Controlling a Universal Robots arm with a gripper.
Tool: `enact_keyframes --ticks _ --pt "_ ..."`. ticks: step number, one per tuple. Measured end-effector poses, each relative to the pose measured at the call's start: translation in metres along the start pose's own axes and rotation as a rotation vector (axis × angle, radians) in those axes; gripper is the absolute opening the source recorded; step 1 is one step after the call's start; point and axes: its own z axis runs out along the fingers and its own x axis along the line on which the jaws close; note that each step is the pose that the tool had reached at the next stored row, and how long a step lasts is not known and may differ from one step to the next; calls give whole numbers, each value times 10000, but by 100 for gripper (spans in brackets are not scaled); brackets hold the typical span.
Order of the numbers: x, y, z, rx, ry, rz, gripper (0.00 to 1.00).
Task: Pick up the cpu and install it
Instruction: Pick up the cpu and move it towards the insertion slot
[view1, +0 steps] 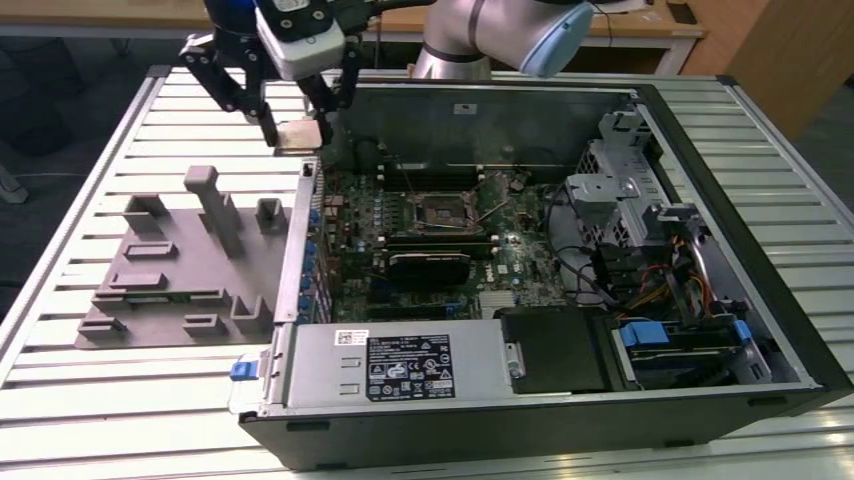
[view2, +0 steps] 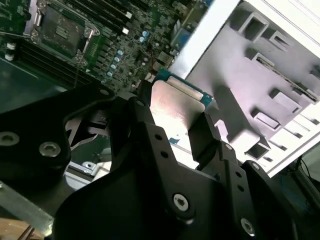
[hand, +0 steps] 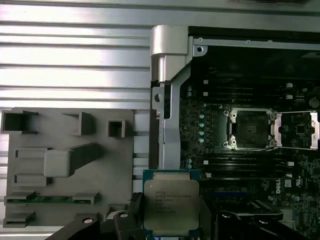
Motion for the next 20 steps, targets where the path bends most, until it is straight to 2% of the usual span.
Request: enact_keyframes --ticks 20 --pt "-690 2 28 -1 1 1 54"
